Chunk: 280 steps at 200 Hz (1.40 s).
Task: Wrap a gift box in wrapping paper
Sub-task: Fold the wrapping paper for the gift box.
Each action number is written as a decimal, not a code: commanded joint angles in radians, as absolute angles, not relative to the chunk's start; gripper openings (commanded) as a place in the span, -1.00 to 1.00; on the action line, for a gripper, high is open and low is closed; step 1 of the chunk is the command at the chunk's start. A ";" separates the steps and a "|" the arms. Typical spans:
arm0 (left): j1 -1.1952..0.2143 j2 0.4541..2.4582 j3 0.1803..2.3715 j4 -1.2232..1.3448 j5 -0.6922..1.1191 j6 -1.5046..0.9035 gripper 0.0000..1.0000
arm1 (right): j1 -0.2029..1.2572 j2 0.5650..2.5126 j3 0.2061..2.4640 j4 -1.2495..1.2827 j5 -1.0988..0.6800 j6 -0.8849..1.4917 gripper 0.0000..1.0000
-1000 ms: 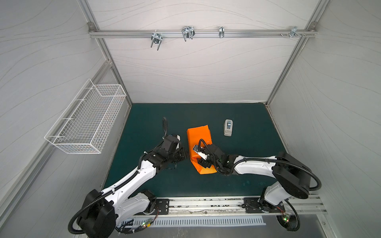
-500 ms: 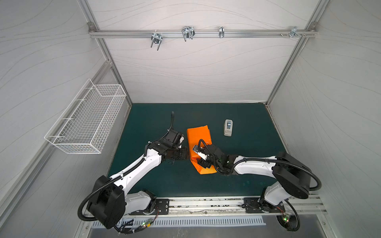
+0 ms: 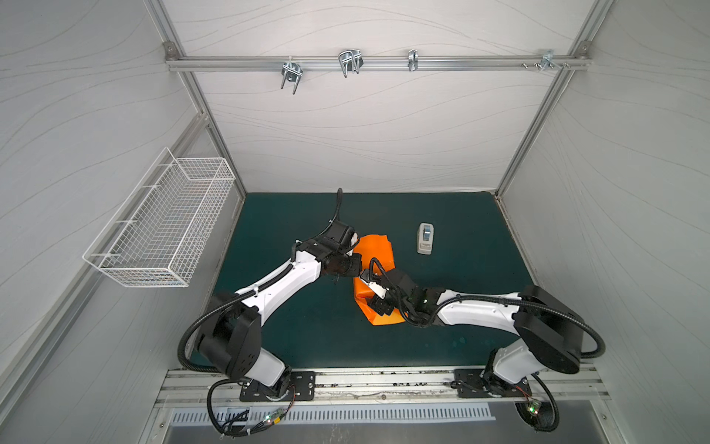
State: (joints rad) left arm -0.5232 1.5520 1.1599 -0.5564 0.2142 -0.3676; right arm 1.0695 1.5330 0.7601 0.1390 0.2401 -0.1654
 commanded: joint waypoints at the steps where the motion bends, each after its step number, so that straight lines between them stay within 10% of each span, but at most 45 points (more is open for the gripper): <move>1: -0.518 1.660 1.260 -0.515 0.364 -0.349 -0.43 | 1.088 1.491 0.744 0.034 0.184 -0.129 0.63; 109: -0.569 1.839 1.366 -0.497 0.548 -0.348 -0.47 | 0.758 1.043 0.578 -0.232 -0.144 0.234 0.63; 280: -0.583 1.898 1.320 -0.472 0.473 -0.381 -0.60 | 0.702 1.397 0.602 0.054 -0.237 0.357 0.17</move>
State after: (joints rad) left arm -0.5819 1.8587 1.3338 -0.4934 0.5091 -0.3786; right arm 0.7071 1.3670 0.5648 0.0120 -0.2020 0.3244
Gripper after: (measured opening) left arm 0.203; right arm 0.603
